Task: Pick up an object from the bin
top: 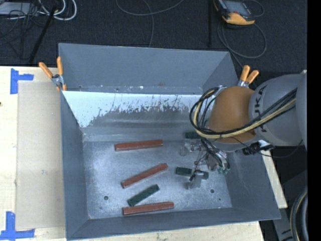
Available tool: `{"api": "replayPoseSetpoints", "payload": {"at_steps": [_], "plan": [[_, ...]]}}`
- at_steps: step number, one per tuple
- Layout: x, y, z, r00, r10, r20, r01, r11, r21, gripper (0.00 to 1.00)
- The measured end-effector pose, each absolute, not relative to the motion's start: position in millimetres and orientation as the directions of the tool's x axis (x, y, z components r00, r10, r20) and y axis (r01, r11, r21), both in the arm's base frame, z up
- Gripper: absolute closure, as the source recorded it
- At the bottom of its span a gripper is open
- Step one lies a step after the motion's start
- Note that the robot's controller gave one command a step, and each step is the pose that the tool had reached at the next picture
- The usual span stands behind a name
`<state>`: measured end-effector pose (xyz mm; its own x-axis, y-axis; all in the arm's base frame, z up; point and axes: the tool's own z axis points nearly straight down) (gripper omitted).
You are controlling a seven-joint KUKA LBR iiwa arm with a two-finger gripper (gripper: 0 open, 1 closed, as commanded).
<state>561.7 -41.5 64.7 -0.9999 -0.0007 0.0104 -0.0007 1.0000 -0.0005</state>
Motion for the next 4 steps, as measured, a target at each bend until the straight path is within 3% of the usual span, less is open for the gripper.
{"api": "replayPoseSetpoints", "payload": {"at_steps": [1,2,3,4], "plan": [[565.2,-40.2,69.6,-1.000,-0.003,0.000,-0.003,1.000,0.000,1.00],[565.1,-40.1,69.4,-1.000,-0.003,0.001,-0.003,1.000,0.000,0.00],[565.3,-39.9,69.8,-1.000,-0.004,0.001,-0.004,1.000,0.000,1.00],[558.6,-32.1,221.3,-1.000,-0.018,-0.008,-0.018,1.000,-0.001,1.00]]}}
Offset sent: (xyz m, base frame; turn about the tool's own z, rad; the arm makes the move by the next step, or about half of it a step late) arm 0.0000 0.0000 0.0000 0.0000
